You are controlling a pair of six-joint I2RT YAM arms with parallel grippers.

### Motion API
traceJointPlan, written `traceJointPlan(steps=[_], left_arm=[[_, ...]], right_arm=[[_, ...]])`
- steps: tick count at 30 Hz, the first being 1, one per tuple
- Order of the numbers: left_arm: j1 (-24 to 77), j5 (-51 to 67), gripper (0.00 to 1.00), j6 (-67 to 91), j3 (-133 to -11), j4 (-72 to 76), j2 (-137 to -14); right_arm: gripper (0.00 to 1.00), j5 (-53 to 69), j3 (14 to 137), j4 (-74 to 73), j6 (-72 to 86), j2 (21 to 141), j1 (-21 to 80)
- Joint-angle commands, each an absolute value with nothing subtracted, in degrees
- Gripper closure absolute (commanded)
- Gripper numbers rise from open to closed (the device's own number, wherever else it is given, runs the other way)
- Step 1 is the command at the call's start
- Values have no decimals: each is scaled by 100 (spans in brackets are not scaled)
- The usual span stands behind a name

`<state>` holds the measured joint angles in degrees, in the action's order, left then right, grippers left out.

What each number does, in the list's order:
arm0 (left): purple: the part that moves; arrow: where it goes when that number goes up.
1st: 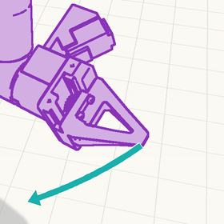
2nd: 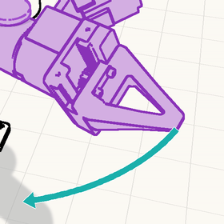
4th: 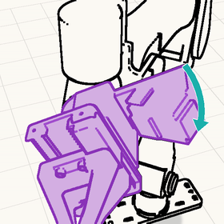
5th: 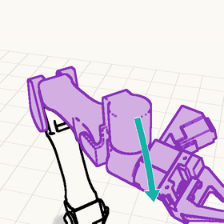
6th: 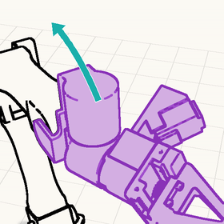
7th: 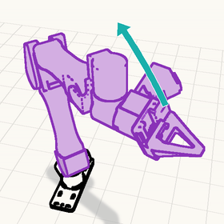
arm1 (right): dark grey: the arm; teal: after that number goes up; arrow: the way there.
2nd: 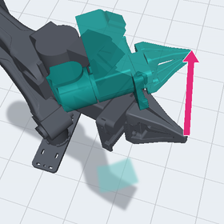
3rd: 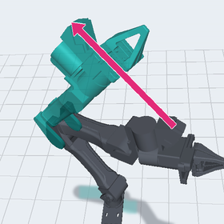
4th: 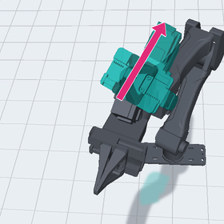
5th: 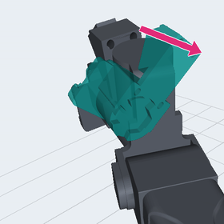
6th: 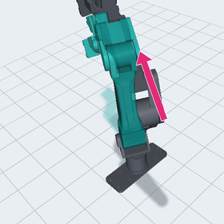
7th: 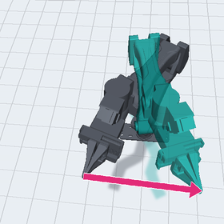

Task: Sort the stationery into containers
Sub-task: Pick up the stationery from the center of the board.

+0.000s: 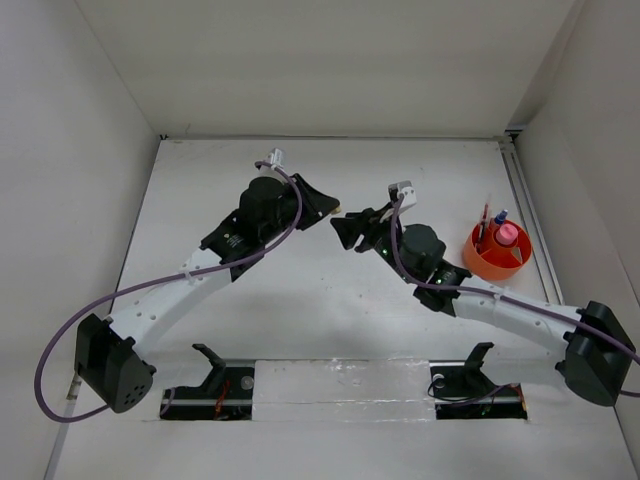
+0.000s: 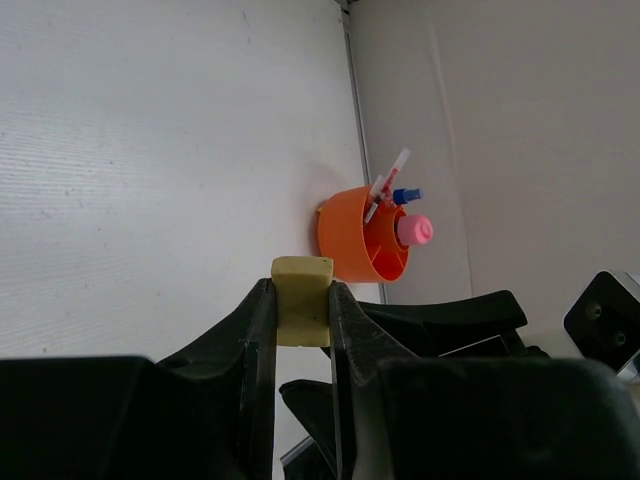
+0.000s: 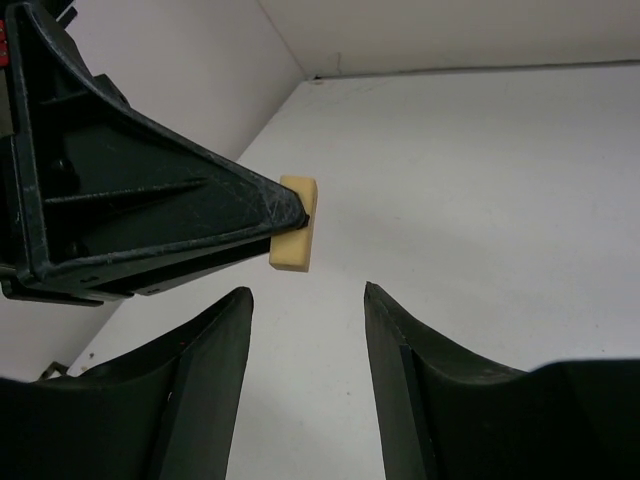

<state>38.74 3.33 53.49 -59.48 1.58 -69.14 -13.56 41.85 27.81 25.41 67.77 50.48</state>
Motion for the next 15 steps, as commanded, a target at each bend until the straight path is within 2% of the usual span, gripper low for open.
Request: traceJointPlan(steps=[1, 15], left_arm=[[3858, 492, 100, 5379, -5880, 510, -6715], [3858, 888, 100, 5546, -5713, 703, -6715]], right_arm=[[46, -1389, 4315, 3419, 2487, 6847, 5106], [46, -1696, 4430, 3876, 2259, 7066, 5106]])
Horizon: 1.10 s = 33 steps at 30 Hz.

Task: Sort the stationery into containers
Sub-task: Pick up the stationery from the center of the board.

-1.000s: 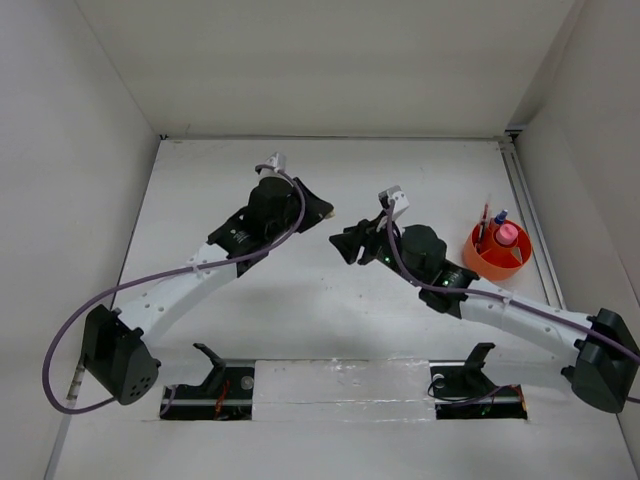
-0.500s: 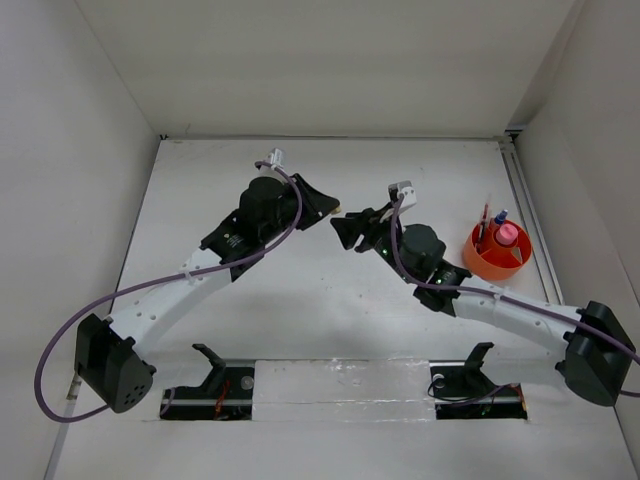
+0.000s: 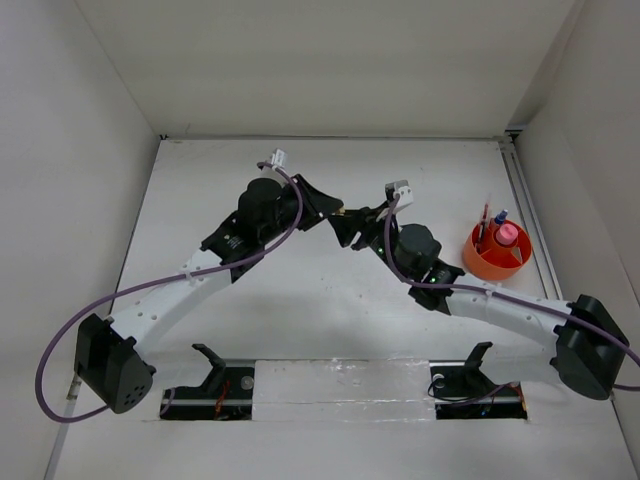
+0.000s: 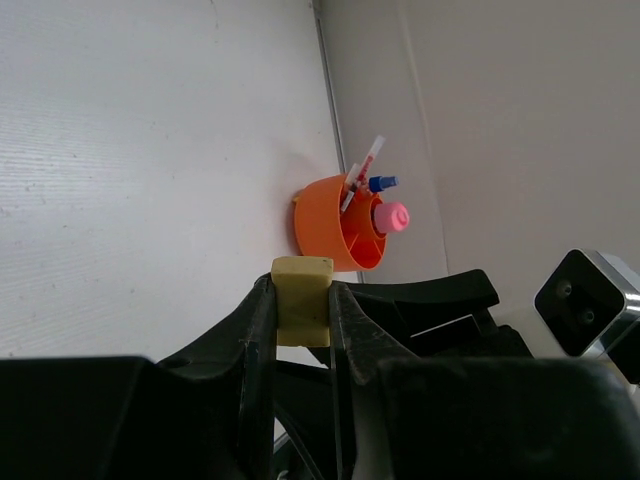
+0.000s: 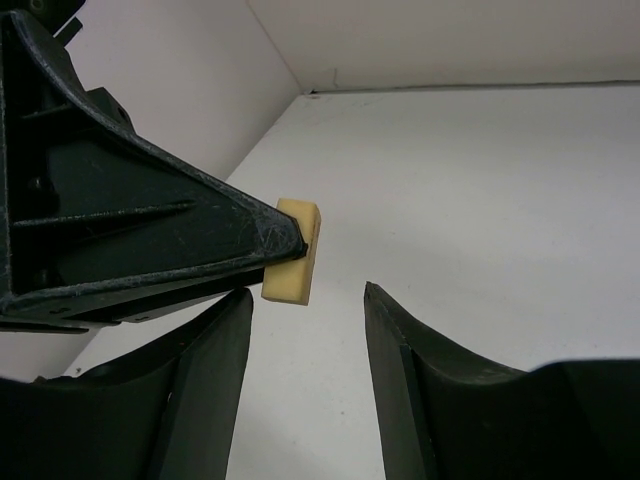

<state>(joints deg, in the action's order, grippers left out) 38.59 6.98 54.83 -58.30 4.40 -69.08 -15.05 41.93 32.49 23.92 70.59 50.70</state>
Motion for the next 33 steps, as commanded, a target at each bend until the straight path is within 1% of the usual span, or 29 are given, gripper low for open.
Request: traceJointPlan(steps=[1, 2, 6, 9, 10, 14, 16, 20, 21, 28, 33], left_arm=[[3858, 888, 100, 5546, -5713, 755, -6715], [3858, 888, 100, 5598, -5713, 756, -6663], [3858, 888, 100, 5599, -5713, 704, -6662], [3858, 888, 100, 5599, -5713, 651, -6662], [3858, 888, 100, 5599, -5713, 650, -6662], [3858, 888, 100, 5546, -5651, 650, -6715], [3858, 888, 100, 5546, -5651, 650, -6715], [3858, 774, 100, 5546, -5599, 650, -6662], [3858, 773, 100, 5546, -5599, 650, -6662], [3858, 606, 100, 5599, -5660, 598, -6609], [3858, 457, 100, 5660, -5713, 475, -6557]], right_arm=[[46, -1696, 4482, 3937, 2259, 7119, 5106], [46, -1696, 4482, 3998, 2259, 7119, 5106], [52, -1618, 4377, 4393, 2259, 7119, 5106], [59, -1556, 4377, 4447, 2259, 7119, 5106], [63, -1503, 4377, 4517, 2259, 7119, 5106], [63, -1416, 4263, 4807, 2312, 7119, 5106], [60, -1363, 4210, 4808, 2312, 7067, 5045], [47, -1292, 4148, 4869, 2312, 7066, 4992], [43, -1240, 4096, 4930, 2364, 7005, 4992], [42, -1108, 3797, 5396, 2312, 6839, 4940], [42, -888, 3683, 5449, 2259, 6768, 4939]])
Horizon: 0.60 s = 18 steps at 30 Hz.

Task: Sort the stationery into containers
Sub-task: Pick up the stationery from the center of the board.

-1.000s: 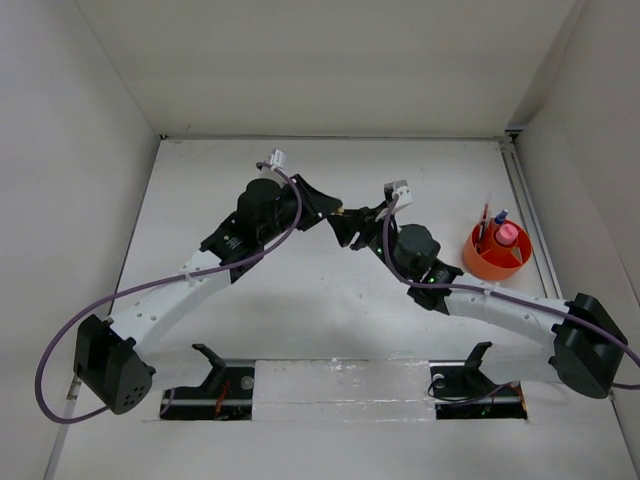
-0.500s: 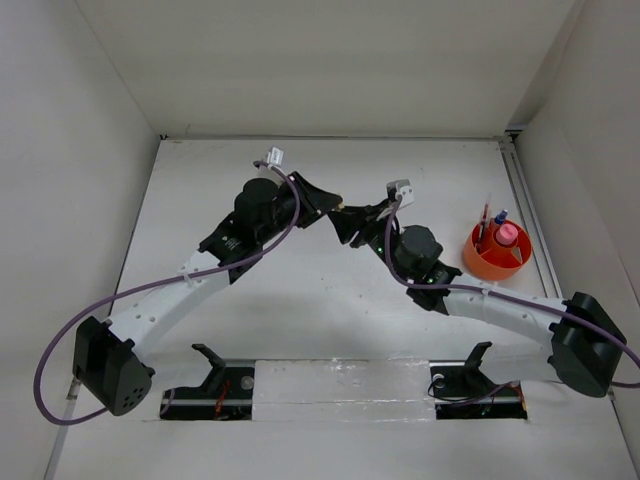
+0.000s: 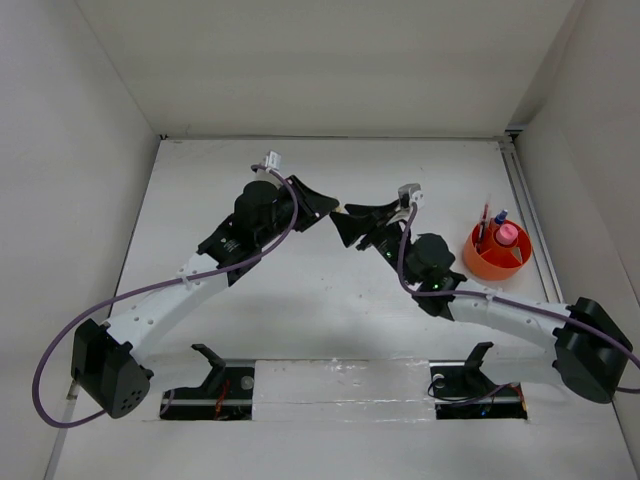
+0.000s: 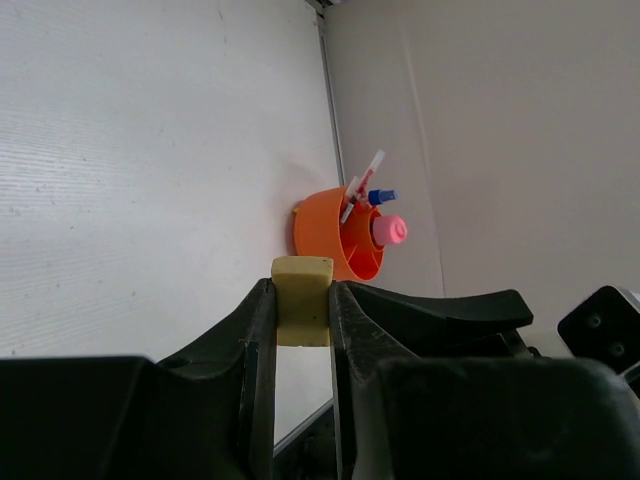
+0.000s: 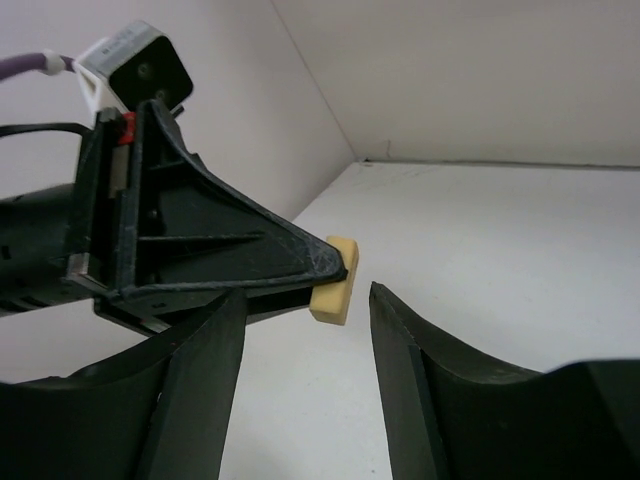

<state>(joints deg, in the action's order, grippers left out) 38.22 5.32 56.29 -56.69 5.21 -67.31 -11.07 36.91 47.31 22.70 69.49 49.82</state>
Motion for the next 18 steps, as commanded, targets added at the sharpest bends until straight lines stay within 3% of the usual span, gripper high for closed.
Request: traceJointPlan(steps=[1, 10, 18], left_arm=[[3858, 457, 100, 5660, -5713, 527, -6557], [3858, 580, 100, 5766, -5766, 580, -6557], [3858, 18, 100, 5766, -6047, 229, -6495]], right_arm=[[42, -888, 3683, 5501, 2259, 6768, 4939], [42, -896, 3735, 5669, 2259, 7075, 4887], [42, -949, 3305, 5932, 2259, 7022, 4887]])
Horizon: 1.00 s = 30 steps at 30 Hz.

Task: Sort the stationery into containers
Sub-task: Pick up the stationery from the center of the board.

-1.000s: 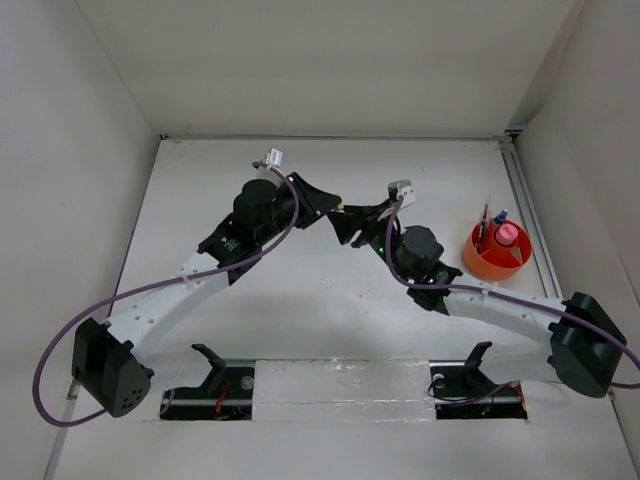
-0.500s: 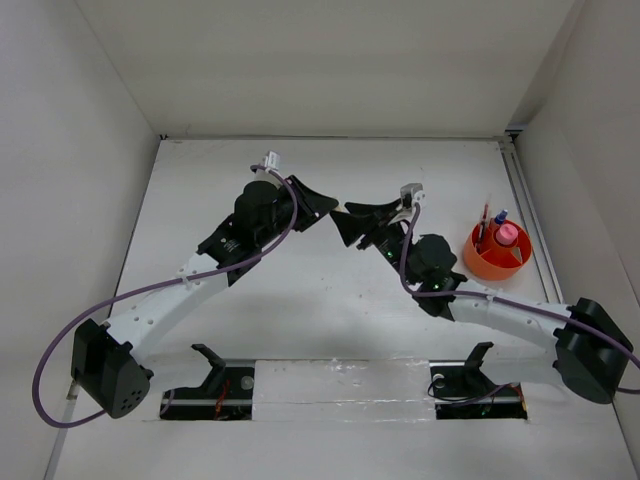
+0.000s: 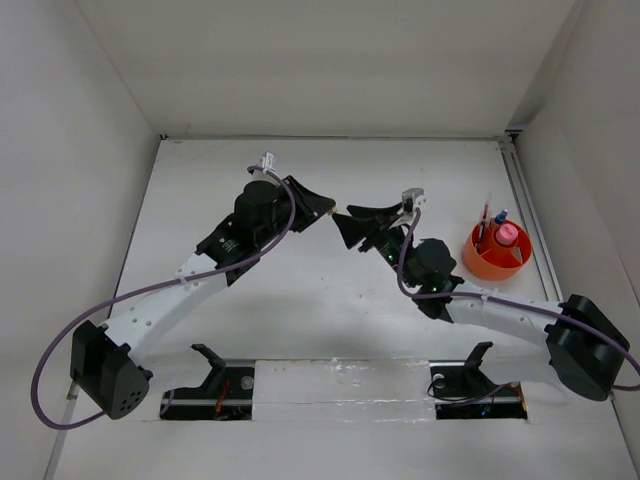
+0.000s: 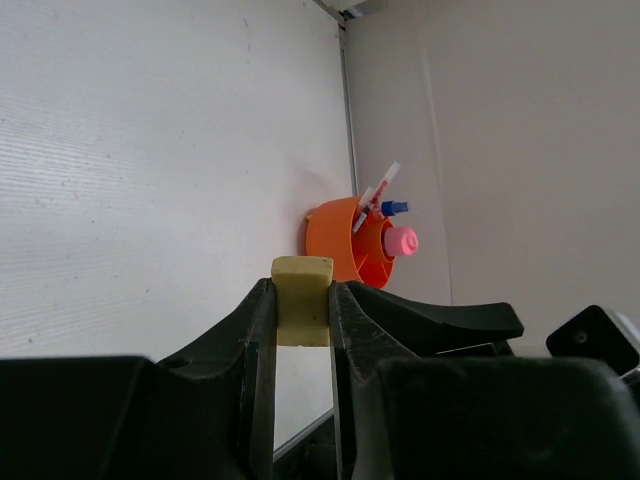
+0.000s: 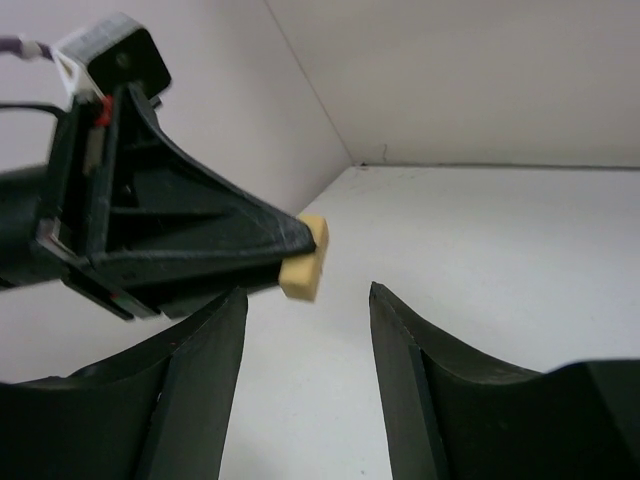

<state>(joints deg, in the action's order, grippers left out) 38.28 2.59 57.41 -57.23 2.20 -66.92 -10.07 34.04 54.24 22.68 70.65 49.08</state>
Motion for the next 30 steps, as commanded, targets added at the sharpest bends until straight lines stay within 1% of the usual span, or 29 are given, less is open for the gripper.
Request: traceJointPlan(steps=[1, 10, 20, 30], left_arm=[[3858, 18, 100, 5713, -6125, 229, -6495], [3858, 132, 100, 5774, -6258, 149, -6680], [3858, 246, 100, 5774, -6152, 255, -6680], [3858, 299, 100, 5774, -6100, 255, -6680]], right_arm=[[42, -949, 3226, 6011, 2207, 6962, 4887], [42, -896, 3085, 6310, 2153, 7031, 4887], [42, -703, 3594, 6513, 2101, 7532, 4887], [42, -571, 3814, 6908, 2101, 7962, 4887]])
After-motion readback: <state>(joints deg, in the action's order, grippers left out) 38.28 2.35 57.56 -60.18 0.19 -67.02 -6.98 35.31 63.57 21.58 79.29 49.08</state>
